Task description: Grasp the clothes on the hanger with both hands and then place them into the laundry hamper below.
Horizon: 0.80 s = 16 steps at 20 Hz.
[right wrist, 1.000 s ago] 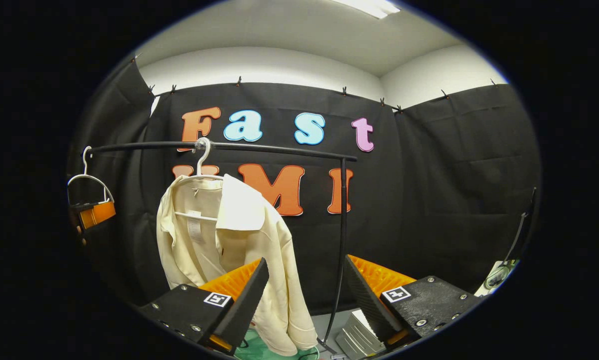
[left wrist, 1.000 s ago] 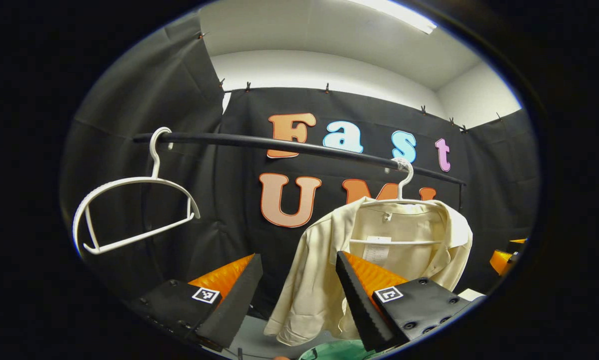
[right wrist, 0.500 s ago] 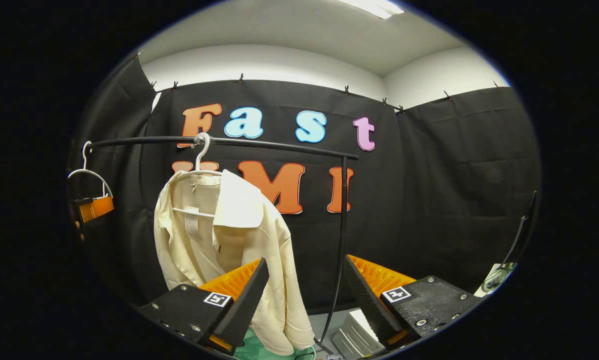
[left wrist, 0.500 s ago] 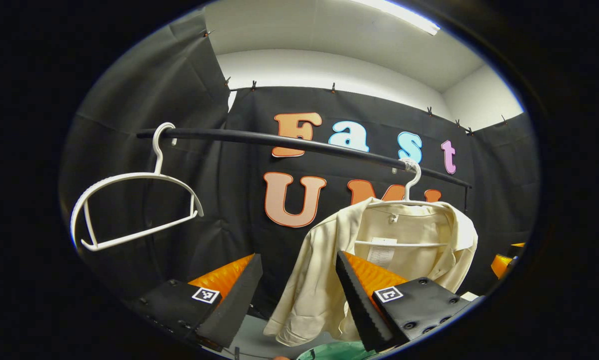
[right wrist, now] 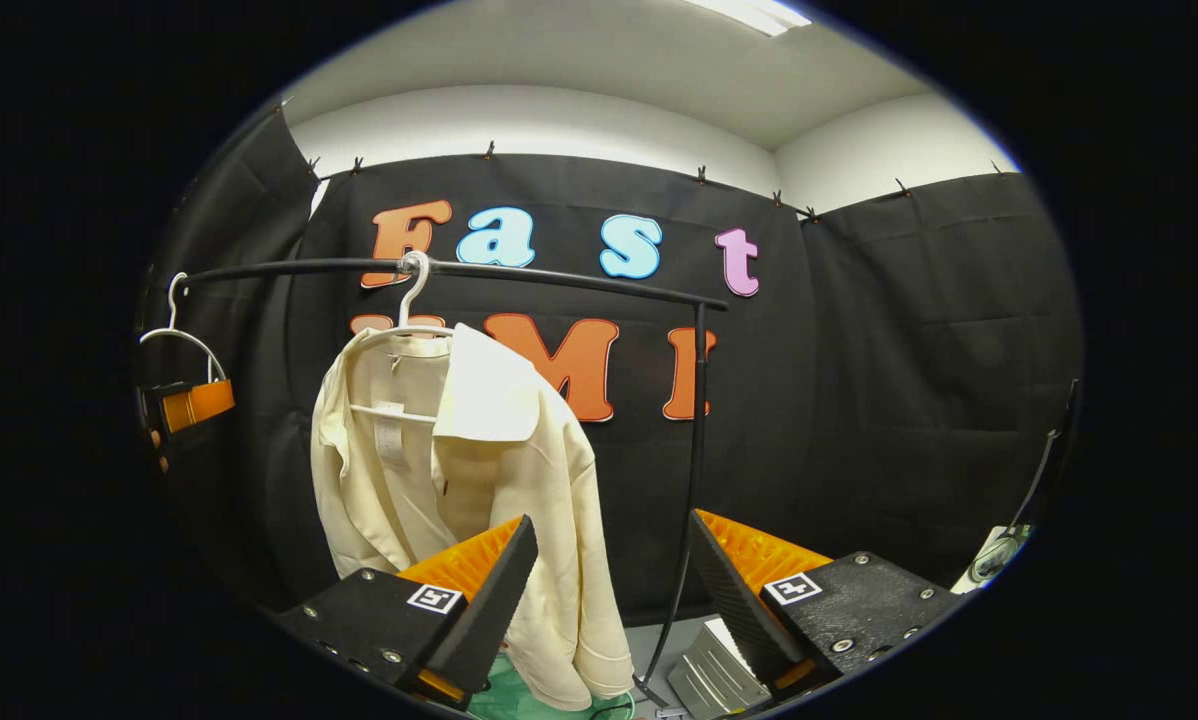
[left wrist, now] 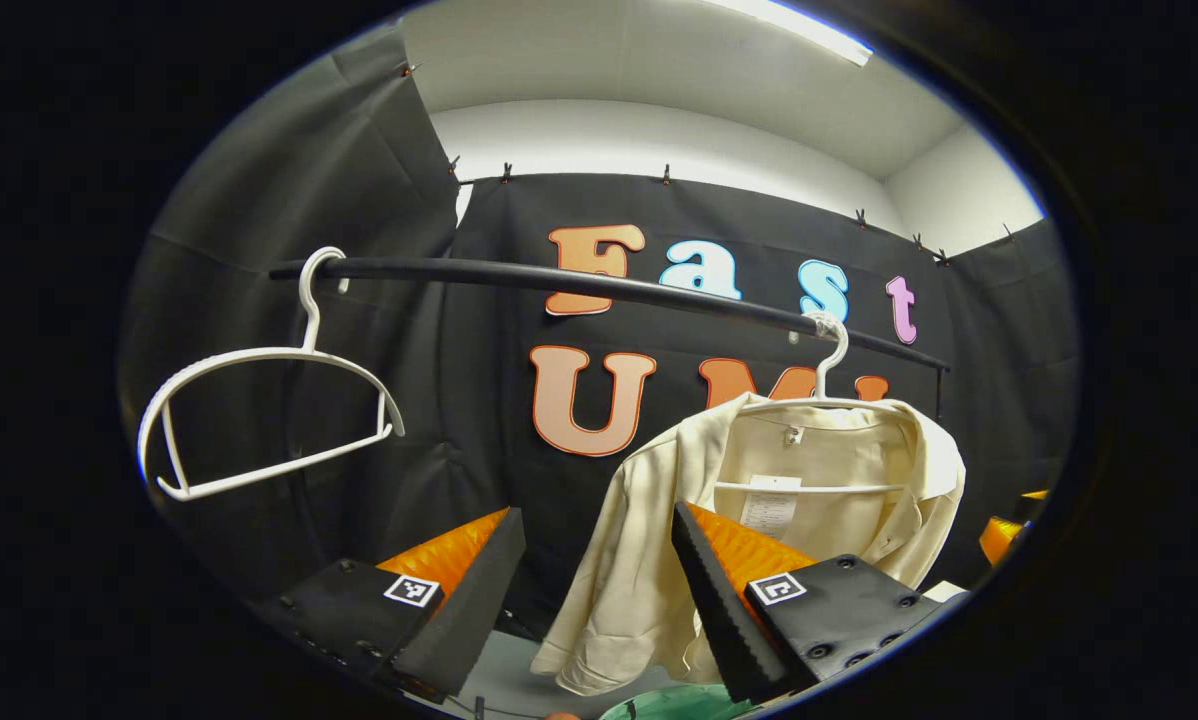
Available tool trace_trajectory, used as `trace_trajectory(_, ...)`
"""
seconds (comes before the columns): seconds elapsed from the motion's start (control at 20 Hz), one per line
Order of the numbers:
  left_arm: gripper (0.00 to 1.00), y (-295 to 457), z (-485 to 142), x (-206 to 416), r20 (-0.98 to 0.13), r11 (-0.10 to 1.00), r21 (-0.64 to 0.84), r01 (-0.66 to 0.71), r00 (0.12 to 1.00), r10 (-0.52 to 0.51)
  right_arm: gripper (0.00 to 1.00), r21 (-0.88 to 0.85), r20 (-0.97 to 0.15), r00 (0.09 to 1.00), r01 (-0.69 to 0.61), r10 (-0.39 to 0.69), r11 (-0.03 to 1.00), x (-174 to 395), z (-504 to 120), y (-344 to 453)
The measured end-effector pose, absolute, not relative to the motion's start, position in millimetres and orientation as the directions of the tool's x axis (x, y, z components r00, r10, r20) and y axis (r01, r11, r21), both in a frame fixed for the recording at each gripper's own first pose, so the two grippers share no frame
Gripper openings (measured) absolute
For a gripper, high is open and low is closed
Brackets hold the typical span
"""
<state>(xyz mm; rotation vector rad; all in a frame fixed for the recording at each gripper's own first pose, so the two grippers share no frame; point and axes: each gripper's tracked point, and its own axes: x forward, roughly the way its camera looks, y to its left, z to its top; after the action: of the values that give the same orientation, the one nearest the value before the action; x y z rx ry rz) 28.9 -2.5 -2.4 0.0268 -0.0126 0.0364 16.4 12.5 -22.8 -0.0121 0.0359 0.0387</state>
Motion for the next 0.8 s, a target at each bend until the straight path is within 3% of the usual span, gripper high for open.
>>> trace_trajectory(0.3,1.00,-2.7,-6.0,29.8,0.006,0.998,0.047,-0.033,0.999,0.033,0.94,-0.009,-0.059,0.997,-0.050,0.050,0.999,20.9,-39.3,20.9)
trace_trajectory(0.35,0.96,-2.3,-6.6,30.2,0.004,0.998,0.049,-0.033,0.999,0.033,0.94,-0.005,-0.063,0.997,-0.054,0.054,0.999,22.2,-41.1,23.6)
trace_trajectory(0.75,0.96,4.5,-13.6,34.8,-0.005,0.998,0.055,-0.043,0.999,0.044,0.94,-0.010,-0.099,0.991,-0.087,0.086,0.996,33.9,-69.1,54.2)
trace_trajectory(0.8,1.00,6.9,-15.2,35.1,-0.008,0.997,0.056,-0.045,0.999,0.045,0.94,-0.005,-0.107,0.990,-0.093,0.092,0.996,36.6,-73.0,59.6)
